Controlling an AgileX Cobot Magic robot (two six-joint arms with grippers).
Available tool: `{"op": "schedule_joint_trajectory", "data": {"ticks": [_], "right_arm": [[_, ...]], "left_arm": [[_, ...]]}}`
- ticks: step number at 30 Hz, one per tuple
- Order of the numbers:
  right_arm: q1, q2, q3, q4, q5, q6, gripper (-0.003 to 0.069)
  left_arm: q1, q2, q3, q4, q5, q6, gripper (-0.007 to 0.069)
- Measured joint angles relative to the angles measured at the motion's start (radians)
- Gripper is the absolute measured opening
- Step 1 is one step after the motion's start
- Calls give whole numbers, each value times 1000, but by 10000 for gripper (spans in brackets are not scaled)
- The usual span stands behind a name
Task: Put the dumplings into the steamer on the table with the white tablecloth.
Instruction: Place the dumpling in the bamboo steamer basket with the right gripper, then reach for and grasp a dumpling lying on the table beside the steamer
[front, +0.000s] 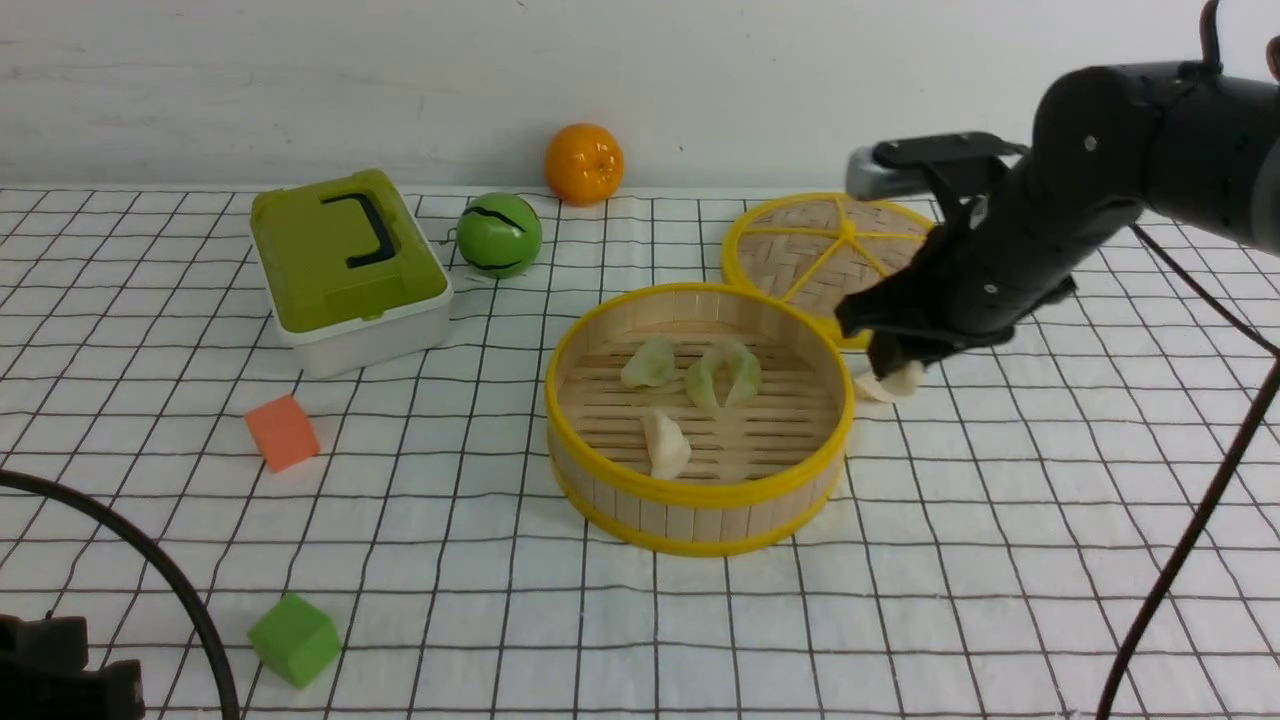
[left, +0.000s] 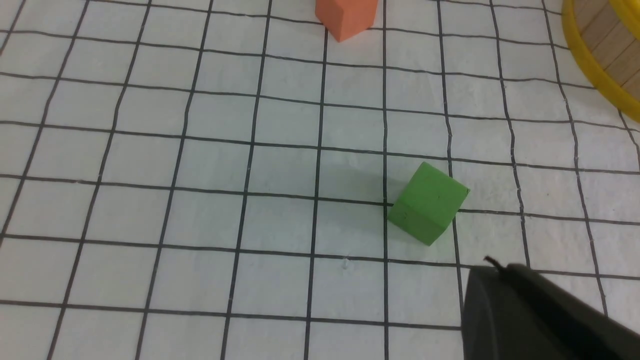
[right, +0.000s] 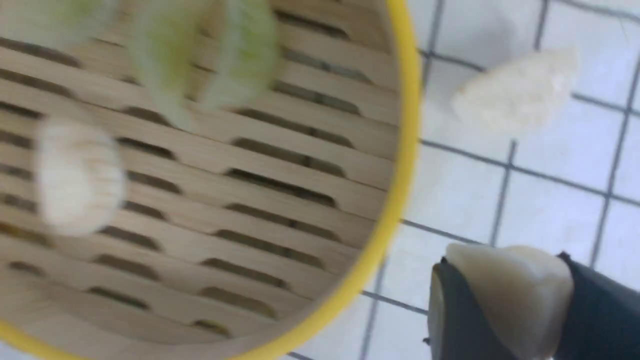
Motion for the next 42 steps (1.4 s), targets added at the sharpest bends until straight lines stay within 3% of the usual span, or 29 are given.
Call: {"op": "schedule_joint_trajectory", "data": {"ticks": [4, 10, 19, 26, 30, 34, 42], "right_arm": [[126, 18, 0, 43, -84, -36, 237], [164, 132, 0, 59, -171, 37, 237], [161, 194, 1, 90, -179, 101, 252], [159, 176, 1, 93, -146, 103, 442], [153, 107, 1, 68, -141, 103, 489], [118, 13, 1, 44, -193, 96, 498], [-4, -24, 1, 38, -198, -31, 496]], "left_arm": [[0, 0, 0, 0, -7, 0, 0], [0, 0, 0, 0, -7, 0, 6], [0, 0, 0, 0, -7, 0, 6], [0, 0, 0, 0, -8, 0, 8], [0, 0, 0, -1, -8, 0, 13], [0, 0, 0, -1, -12, 0, 17], [0, 0, 0, 0, -52, 0, 19]]}}
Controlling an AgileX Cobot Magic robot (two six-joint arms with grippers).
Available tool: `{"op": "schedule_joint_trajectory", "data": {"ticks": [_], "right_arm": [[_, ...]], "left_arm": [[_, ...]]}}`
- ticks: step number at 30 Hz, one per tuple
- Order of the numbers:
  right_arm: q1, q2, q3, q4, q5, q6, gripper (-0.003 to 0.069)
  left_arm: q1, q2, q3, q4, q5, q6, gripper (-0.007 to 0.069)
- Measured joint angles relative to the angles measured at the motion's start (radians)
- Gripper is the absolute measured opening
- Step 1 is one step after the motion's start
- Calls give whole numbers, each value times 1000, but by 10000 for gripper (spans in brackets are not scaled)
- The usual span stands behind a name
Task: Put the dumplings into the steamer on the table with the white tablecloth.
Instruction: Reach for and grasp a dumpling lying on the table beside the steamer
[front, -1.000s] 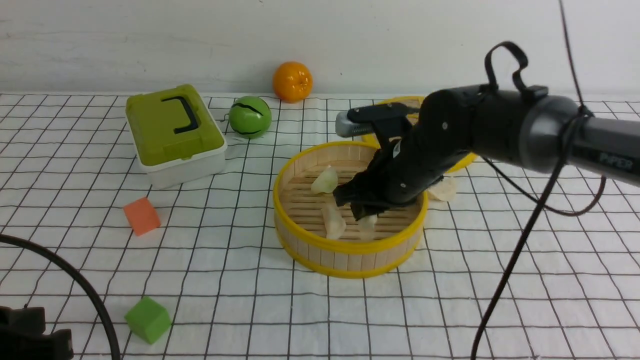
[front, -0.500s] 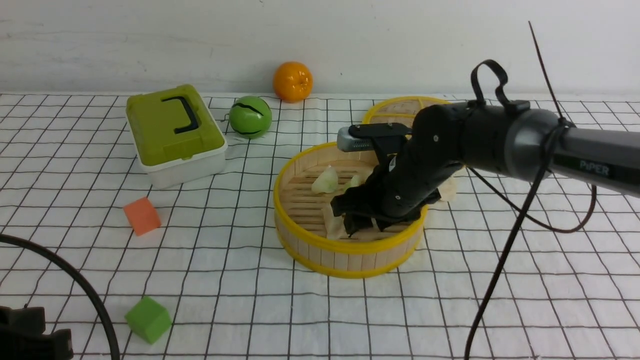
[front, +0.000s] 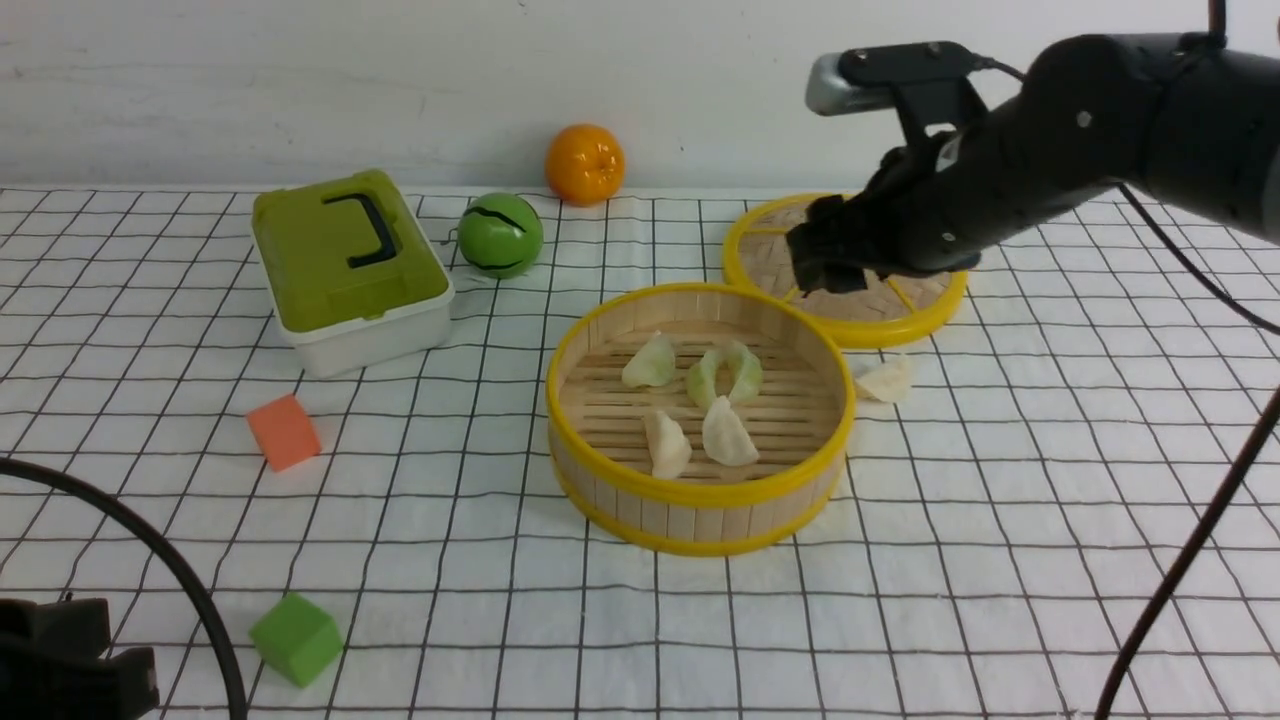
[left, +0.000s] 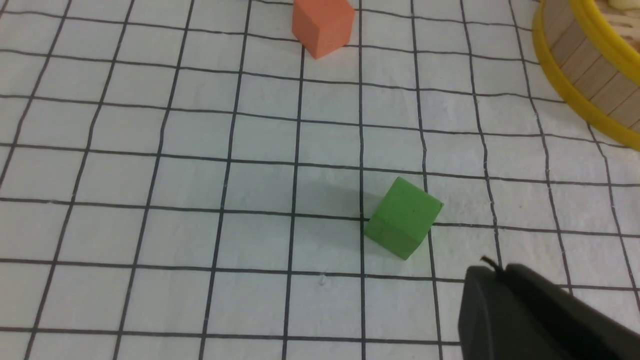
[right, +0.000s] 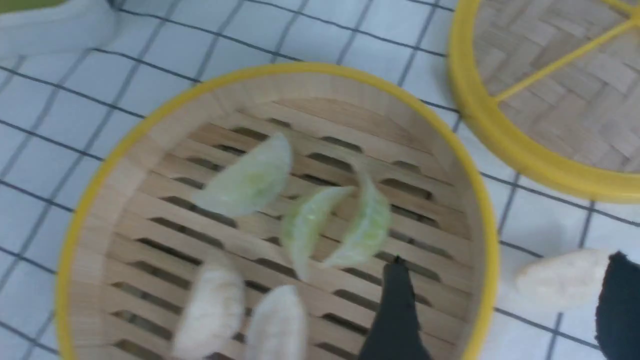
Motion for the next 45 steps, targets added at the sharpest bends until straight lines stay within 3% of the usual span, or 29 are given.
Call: {"op": "schedule_joint_trajectory", "data": {"ticks": [6, 9, 17, 21, 27, 37, 40, 42, 45], "right_arm": [[-132, 107, 0, 74, 84, -32, 456], [-169, 143, 0, 170, 57, -109, 436], [-177, 195, 0, 360, -79, -324, 424], [-172, 243, 0, 362, -129, -365, 424], [-172, 298, 0, 366, -254, -300, 424], [-170, 342, -2, 358, -263, -284, 419], [-170, 342, -4, 352, -251, -285, 387], [-170, 340, -7, 334, -235, -285, 303], [-170, 331, -10, 295, -203, -285, 289]], "left_arm": [[0, 0, 0, 17, -3, 0, 19], [0, 0, 1, 49, -1, 0, 20], [0, 7, 57, 122, -50, -4, 20], [0, 8, 69, 128, -75, -4, 21], [0, 8, 70, 132, -81, -4, 27], [0, 8, 70, 135, -81, -4, 35], [0, 8, 70, 135, -81, -4, 38], [0, 8, 70, 135, -81, -4, 39], [0, 8, 70, 135, -81, -4, 40]]}}
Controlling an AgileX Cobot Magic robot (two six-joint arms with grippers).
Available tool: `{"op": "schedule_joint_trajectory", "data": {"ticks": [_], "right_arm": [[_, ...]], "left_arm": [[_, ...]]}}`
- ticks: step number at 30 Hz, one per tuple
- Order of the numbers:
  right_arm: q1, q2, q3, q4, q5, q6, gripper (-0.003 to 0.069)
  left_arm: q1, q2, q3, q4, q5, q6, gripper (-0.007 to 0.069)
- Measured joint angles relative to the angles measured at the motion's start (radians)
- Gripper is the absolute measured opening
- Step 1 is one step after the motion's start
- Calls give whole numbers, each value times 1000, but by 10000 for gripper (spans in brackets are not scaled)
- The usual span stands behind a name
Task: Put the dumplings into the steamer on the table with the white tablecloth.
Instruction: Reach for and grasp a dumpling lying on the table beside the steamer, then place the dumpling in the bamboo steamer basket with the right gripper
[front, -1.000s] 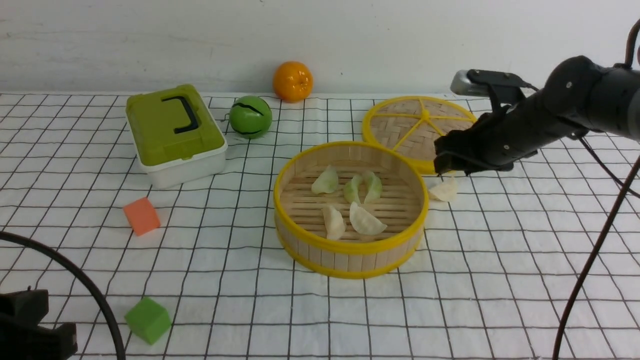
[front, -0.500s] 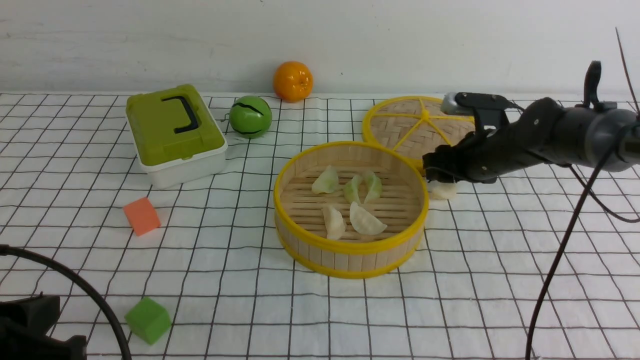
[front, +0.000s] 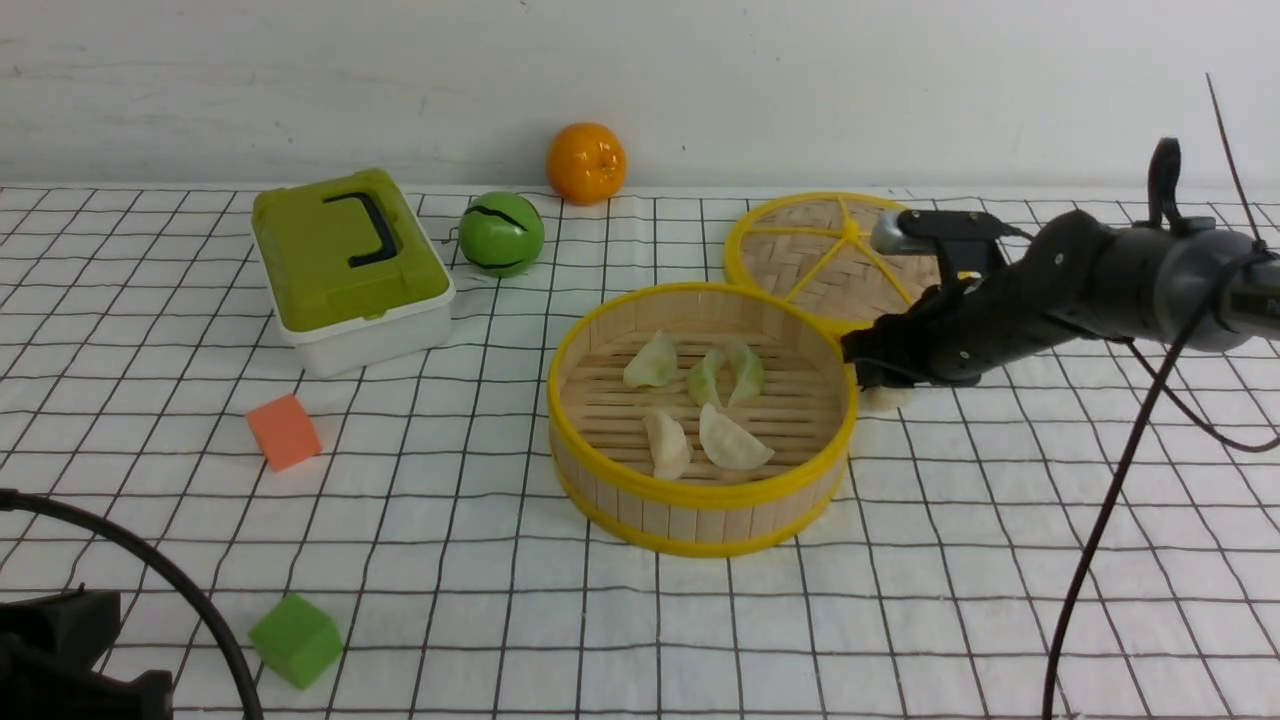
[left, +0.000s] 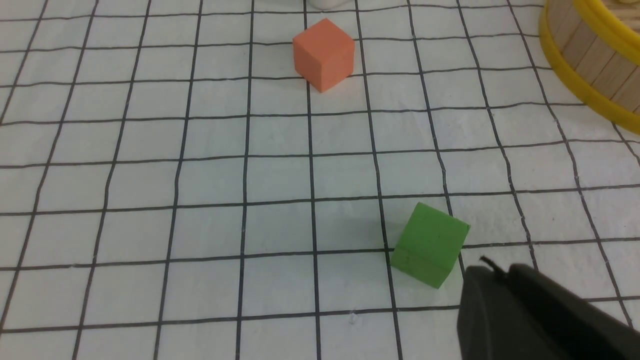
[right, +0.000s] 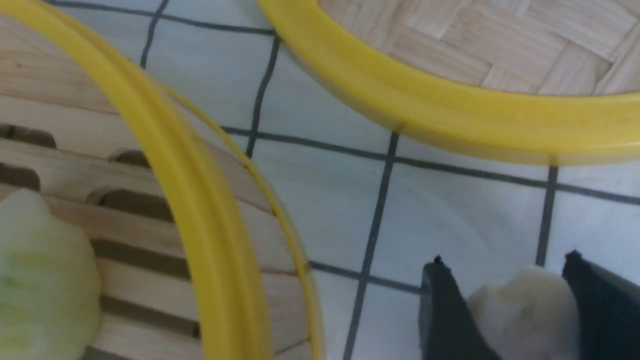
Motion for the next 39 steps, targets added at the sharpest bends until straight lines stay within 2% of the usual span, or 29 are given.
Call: {"op": "schedule_joint_trajectory", "data": {"ticks": [5, 11, 16, 20, 23, 34, 39], "right_arm": [[-3, -39, -6, -74, 109, 0, 288], [10, -179, -47, -57, 193, -10, 288], [116, -264, -50, 0, 254, -186, 288], [198, -225, -50, 7, 288, -347, 288], [207, -179, -49, 2, 294, -401, 288], [200, -90, -49, -8, 294, -423, 288], [200, -75, -49, 13, 292, -349, 293]], "left_arm": [[0, 0, 0, 1, 0, 0, 43], [0, 0, 0, 1, 0, 0, 48], [0, 0, 0, 1, 0, 0, 48], [0, 0, 0, 1, 0, 0, 48], [0, 0, 0, 1, 0, 0, 48], [0, 0, 0, 22, -1, 0, 56], [0, 0, 0, 24, -1, 0, 57]]}}
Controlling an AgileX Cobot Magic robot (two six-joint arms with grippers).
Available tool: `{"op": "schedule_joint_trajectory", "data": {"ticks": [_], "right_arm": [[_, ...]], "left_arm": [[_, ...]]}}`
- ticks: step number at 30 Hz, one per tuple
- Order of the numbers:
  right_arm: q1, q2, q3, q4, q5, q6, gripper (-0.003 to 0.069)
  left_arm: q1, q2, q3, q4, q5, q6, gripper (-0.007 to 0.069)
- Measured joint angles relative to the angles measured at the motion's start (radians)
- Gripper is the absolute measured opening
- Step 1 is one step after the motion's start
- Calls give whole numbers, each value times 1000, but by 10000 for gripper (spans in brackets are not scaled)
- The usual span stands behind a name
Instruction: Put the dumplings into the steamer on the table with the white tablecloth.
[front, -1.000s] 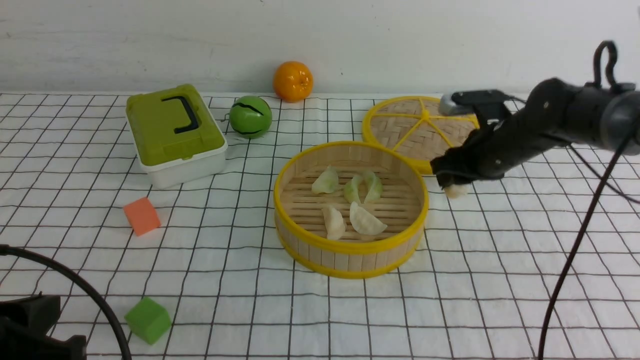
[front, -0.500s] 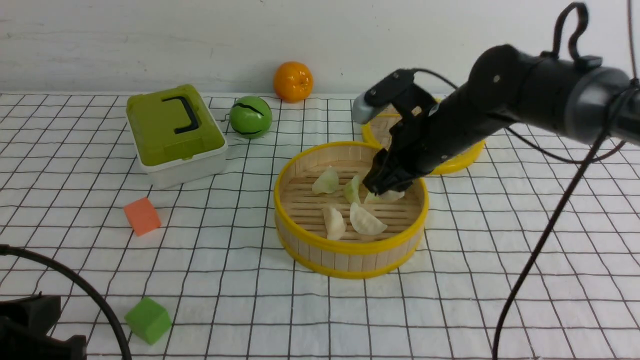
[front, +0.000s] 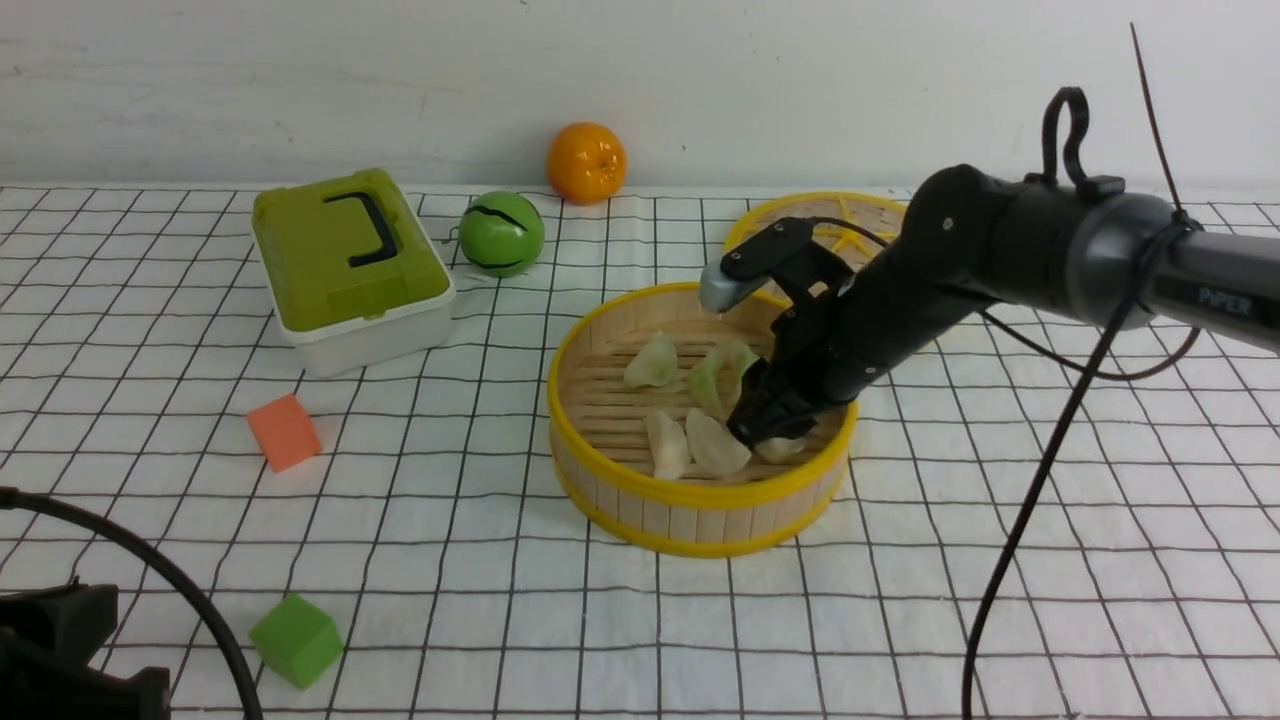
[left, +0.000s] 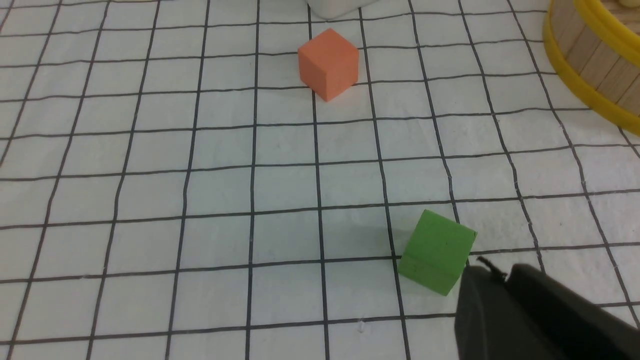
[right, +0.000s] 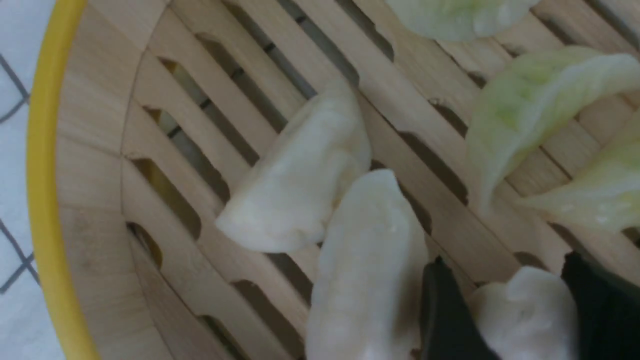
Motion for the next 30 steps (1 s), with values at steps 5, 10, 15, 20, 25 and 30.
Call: {"op": "schedule_joint_trajectory", "data": {"ticks": [5, 10, 15, 20, 25, 30], "right_arm": [[0, 0, 0, 2, -5, 45, 384], [0, -27, 0, 2, -5, 86, 407], [0, -139, 0, -20, 3, 90, 341], [-9, -316, 0, -105, 69, 153, 195], [-45, -531, 0, -296, 161, 258, 16], [-122, -763, 20, -497, 257, 445, -20]], "left_arm": [[0, 0, 0, 0, 0, 0, 64], [0, 0, 0, 2, 0, 0, 71], [0, 0, 0, 12, 0, 0, 74], [0, 0, 0, 19, 0, 0, 76], [0, 0, 0, 19, 0, 0, 79], [0, 0, 0, 21, 0, 0, 84]]}}
